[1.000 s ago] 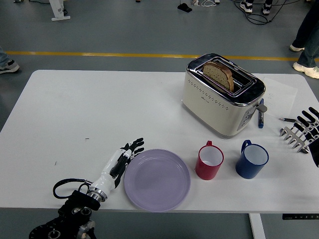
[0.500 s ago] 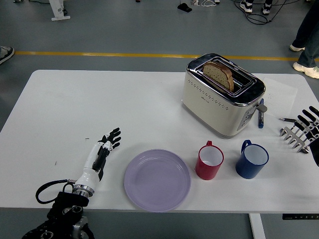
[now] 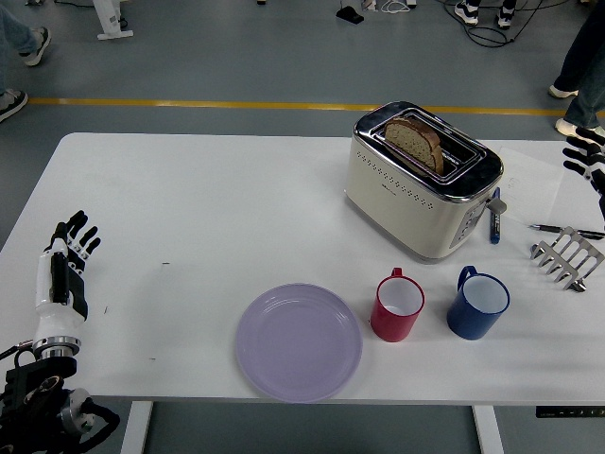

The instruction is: Push plate across desktop,pick up the break from the machine,place the break in the plate

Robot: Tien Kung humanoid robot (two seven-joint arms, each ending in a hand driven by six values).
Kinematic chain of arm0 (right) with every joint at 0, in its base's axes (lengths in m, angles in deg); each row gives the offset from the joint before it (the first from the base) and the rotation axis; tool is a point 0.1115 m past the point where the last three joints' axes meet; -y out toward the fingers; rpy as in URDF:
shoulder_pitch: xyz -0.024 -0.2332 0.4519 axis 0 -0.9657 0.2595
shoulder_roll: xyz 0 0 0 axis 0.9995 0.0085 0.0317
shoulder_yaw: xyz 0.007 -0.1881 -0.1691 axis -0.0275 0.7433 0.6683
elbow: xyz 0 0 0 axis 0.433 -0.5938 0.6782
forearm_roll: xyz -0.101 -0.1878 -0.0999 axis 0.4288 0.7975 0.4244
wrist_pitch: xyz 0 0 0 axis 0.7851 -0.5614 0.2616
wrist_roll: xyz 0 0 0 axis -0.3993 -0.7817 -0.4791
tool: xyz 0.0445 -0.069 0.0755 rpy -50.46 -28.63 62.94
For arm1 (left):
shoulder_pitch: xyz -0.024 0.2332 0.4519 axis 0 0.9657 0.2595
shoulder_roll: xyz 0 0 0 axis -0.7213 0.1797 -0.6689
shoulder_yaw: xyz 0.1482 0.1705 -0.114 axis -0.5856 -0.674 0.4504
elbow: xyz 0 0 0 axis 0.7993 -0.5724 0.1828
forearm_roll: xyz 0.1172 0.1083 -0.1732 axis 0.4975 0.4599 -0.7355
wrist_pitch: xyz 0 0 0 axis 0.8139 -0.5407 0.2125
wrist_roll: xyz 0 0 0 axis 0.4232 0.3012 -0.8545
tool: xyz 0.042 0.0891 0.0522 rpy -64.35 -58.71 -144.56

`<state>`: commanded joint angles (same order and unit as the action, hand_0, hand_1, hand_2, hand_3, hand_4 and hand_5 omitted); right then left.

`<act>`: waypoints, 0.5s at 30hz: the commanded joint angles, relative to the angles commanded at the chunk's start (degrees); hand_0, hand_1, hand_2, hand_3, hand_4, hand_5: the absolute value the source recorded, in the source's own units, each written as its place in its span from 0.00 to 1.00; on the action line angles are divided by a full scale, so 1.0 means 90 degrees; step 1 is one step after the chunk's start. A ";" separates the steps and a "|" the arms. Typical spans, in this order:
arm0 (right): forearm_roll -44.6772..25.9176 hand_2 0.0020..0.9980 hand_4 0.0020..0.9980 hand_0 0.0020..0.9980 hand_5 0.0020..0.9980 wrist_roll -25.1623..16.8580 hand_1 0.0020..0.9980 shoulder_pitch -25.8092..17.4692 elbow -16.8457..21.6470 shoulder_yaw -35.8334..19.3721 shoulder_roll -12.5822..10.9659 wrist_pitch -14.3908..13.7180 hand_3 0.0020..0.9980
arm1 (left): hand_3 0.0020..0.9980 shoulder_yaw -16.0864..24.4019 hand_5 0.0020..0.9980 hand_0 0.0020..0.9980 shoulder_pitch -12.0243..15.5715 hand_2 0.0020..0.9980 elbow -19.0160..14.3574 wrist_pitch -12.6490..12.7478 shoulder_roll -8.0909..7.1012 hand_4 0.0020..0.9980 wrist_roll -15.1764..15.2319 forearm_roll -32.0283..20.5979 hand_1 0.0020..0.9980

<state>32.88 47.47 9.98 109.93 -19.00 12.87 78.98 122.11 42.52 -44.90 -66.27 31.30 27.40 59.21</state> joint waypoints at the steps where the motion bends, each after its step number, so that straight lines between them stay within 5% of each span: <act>1: 0.0290 0.84 0.62 0.84 0.34 0.0160 0.80 0.0271 0.0023 0.0261 -0.0140 -0.0119 0.83 | 0.79 0.0195 1.00 0.78 0.0067 0.86 -0.0064 -0.0051 0.0036 0.55 -0.0069 -0.0009 0.81; 8: 0.2152 0.89 0.69 0.87 0.28 0.0805 0.83 0.1891 -0.0387 0.1610 -0.0283 -0.0287 0.88 | 0.79 0.0611 1.00 0.78 0.0119 0.86 -0.0115 -0.0064 0.0108 0.55 -0.0117 0.0018 0.80; 9: 0.2359 0.91 0.77 0.90 0.22 0.0878 0.86 0.2012 -0.0448 0.1709 -0.0261 -0.0258 0.94 | 0.79 0.0620 1.00 0.78 0.0115 0.85 -0.0113 -0.0064 0.0108 0.56 -0.0120 0.0026 0.79; 15: 0.3973 0.89 0.79 0.89 0.21 0.1455 0.85 0.2987 -0.0931 0.2459 0.0046 -0.0028 0.93 | 0.79 0.0649 1.00 0.78 0.0094 0.85 -0.0108 -0.0059 0.0108 0.56 -0.0125 0.0081 0.79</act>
<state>68.63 60.56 36.87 101.55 3.12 13.28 78.72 127.96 43.37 -45.87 -66.80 32.28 26.27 59.94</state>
